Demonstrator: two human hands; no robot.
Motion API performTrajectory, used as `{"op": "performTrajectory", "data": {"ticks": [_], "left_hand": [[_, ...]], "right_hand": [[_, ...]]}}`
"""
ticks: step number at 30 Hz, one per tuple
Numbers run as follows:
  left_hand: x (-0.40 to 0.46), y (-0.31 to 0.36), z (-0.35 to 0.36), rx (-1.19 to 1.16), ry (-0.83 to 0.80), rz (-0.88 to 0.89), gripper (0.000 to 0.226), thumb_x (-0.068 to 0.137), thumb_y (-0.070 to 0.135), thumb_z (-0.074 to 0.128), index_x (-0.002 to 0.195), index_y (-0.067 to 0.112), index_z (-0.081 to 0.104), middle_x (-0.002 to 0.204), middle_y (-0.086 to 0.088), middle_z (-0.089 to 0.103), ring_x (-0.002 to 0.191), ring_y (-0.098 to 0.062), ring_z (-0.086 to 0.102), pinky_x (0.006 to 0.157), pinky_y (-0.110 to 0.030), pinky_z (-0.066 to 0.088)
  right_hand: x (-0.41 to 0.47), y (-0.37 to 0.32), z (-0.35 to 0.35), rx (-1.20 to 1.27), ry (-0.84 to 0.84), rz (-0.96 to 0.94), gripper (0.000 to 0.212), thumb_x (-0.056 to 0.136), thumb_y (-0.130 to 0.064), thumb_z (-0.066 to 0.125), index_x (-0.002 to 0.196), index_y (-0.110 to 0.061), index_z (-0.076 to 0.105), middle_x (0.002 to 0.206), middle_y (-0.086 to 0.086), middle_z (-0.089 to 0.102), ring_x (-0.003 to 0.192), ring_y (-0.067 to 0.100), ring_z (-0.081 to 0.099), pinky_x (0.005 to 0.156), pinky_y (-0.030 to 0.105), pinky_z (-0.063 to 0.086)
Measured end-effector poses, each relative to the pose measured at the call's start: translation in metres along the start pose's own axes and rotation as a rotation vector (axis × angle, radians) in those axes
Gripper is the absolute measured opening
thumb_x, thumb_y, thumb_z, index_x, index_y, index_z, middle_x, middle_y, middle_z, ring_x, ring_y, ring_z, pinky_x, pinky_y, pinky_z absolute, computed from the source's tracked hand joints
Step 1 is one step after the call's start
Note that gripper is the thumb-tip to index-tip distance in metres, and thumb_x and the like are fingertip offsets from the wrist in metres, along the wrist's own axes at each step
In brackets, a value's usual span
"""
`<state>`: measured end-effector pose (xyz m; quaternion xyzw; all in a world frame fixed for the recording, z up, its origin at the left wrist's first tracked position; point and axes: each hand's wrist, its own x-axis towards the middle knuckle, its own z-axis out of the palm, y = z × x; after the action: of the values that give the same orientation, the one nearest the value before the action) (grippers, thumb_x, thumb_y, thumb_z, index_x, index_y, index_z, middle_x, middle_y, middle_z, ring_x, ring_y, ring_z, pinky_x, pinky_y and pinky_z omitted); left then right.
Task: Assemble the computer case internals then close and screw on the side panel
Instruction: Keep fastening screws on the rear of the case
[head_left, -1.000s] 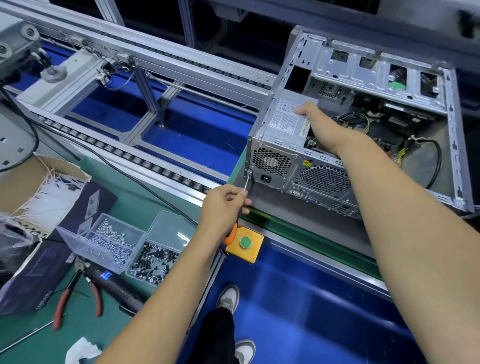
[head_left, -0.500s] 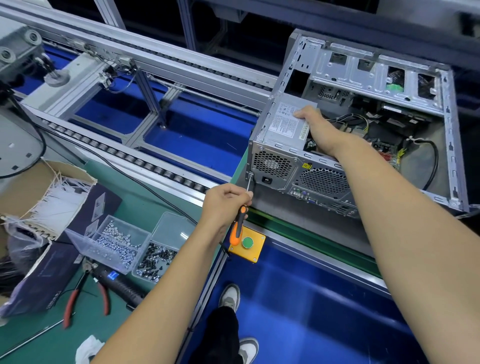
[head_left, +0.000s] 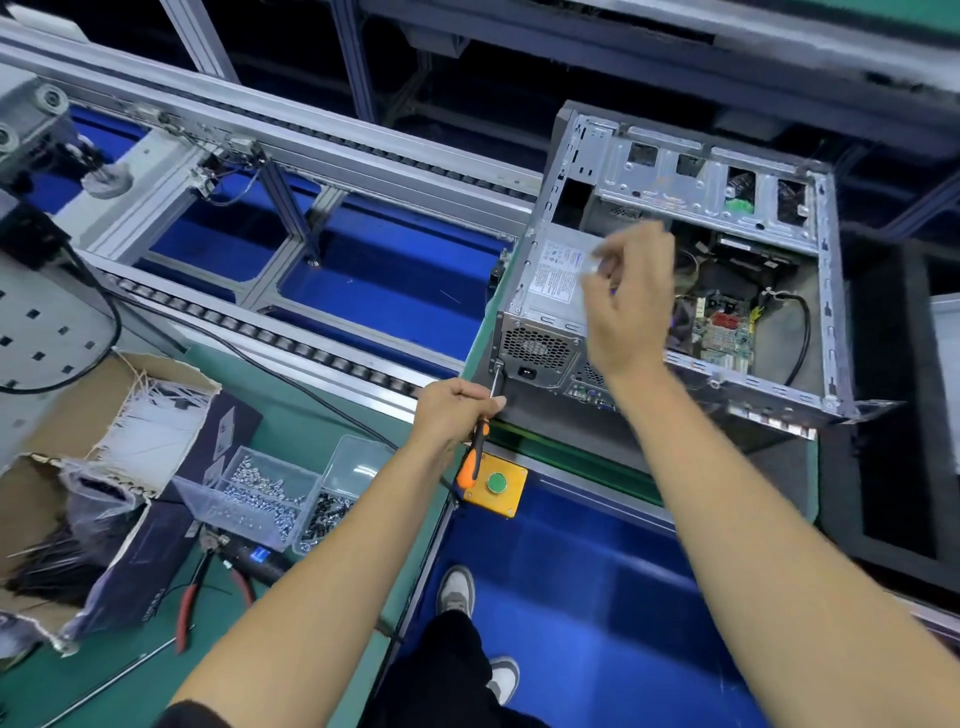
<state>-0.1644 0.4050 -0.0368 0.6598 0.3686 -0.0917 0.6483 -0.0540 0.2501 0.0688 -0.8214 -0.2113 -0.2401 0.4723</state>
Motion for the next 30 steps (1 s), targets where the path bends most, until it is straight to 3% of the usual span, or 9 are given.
{"op": "performTrajectory", "data": {"ticks": [3,7,10,12,17,22,25,27,30], "left_hand": [[0.003,0.007,-0.005,0.054,-0.032,-0.007,0.018,0.072,0.013,0.090,0.082,0.011,0.074,0.074,-0.003,0.074,0.062,-0.015,0.064,0.051,-0.023,0.050],[0.006,0.012,-0.009,0.047,-0.090,-0.046,0.019,0.071,0.011,0.091,0.074,0.013,0.072,0.069,-0.004,0.071,0.055,-0.013,0.064,0.048,-0.021,0.050],[0.009,0.014,-0.010,0.028,-0.112,-0.068,0.020,0.069,0.013,0.094,0.075,0.011,0.074,0.066,-0.002,0.072,0.052,-0.009,0.065,0.052,-0.023,0.053],[0.012,0.014,-0.012,0.045,-0.126,-0.062,0.024,0.067,0.014,0.095,0.080,0.009,0.075,0.070,-0.004,0.074,0.056,-0.012,0.067,0.056,-0.024,0.055],[0.012,0.014,-0.016,0.123,-0.152,0.021,0.026,0.072,0.023,0.093,0.083,0.011,0.073,0.076,-0.002,0.075,0.065,-0.011,0.069,0.061,-0.024,0.056],[-0.019,0.000,-0.019,0.173,-0.104,0.050,0.036,0.100,0.049,0.056,0.098,0.013,0.055,0.094,0.000,0.061,0.085,-0.014,0.058,0.079,-0.034,0.051],[-0.051,-0.021,-0.020,0.116,-0.095,-0.123,0.049,0.102,0.060,0.041,0.100,0.011,0.046,0.085,-0.007,0.056,0.072,-0.019,0.059,0.056,-0.030,0.050],[-0.072,-0.031,-0.018,-0.037,-0.255,-0.283,0.056,0.104,0.061,0.033,0.109,0.009,0.052,0.079,-0.013,0.063,0.065,-0.023,0.065,0.050,-0.030,0.054],[-0.077,-0.036,-0.022,-0.267,-0.332,-0.282,0.052,0.108,0.047,0.037,0.109,0.001,0.060,0.074,-0.012,0.064,0.060,-0.020,0.061,0.051,-0.025,0.049]], "right_hand": [[-0.081,-0.017,0.007,0.044,-0.207,0.061,0.022,0.078,-0.020,0.057,0.088,-0.030,0.041,0.079,-0.013,0.038,0.070,0.004,0.037,0.064,0.018,0.032],[-0.164,-0.029,0.032,-0.067,-0.491,0.661,0.029,0.077,-0.043,0.059,0.089,-0.036,0.034,0.087,-0.010,0.050,0.066,0.010,0.048,0.060,0.038,0.044],[-0.179,-0.040,0.047,0.211,-0.517,1.074,0.028,0.084,-0.036,0.063,0.087,-0.026,0.038,0.085,0.008,0.064,0.065,0.019,0.053,0.062,0.044,0.046],[-0.178,-0.044,0.053,0.394,-0.440,1.218,0.027,0.085,-0.023,0.069,0.084,-0.017,0.042,0.078,0.016,0.067,0.061,0.023,0.056,0.060,0.044,0.043],[-0.168,-0.048,0.061,0.319,-0.407,1.225,0.018,0.082,-0.020,0.068,0.077,-0.011,0.054,0.064,-0.002,0.070,0.059,0.019,0.051,0.056,0.033,0.040],[-0.169,-0.042,0.062,0.402,-0.391,1.287,0.025,0.086,-0.012,0.065,0.062,-0.018,0.060,0.056,-0.006,0.058,0.057,0.017,0.051,0.050,0.023,0.042],[-0.167,-0.041,0.061,0.401,-0.439,1.337,0.028,0.082,-0.018,0.062,0.056,-0.025,0.058,0.062,0.000,0.058,0.065,0.022,0.057,0.065,0.036,0.048],[-0.168,-0.039,0.061,0.494,-0.438,1.404,0.029,0.084,-0.012,0.057,0.057,-0.024,0.055,0.060,0.004,0.052,0.053,0.019,0.052,0.049,0.027,0.043],[-0.166,-0.035,0.059,0.556,-0.449,1.450,0.020,0.087,-0.007,0.055,0.071,-0.018,0.059,0.064,0.006,0.052,0.047,0.015,0.050,0.040,0.022,0.037]]}}
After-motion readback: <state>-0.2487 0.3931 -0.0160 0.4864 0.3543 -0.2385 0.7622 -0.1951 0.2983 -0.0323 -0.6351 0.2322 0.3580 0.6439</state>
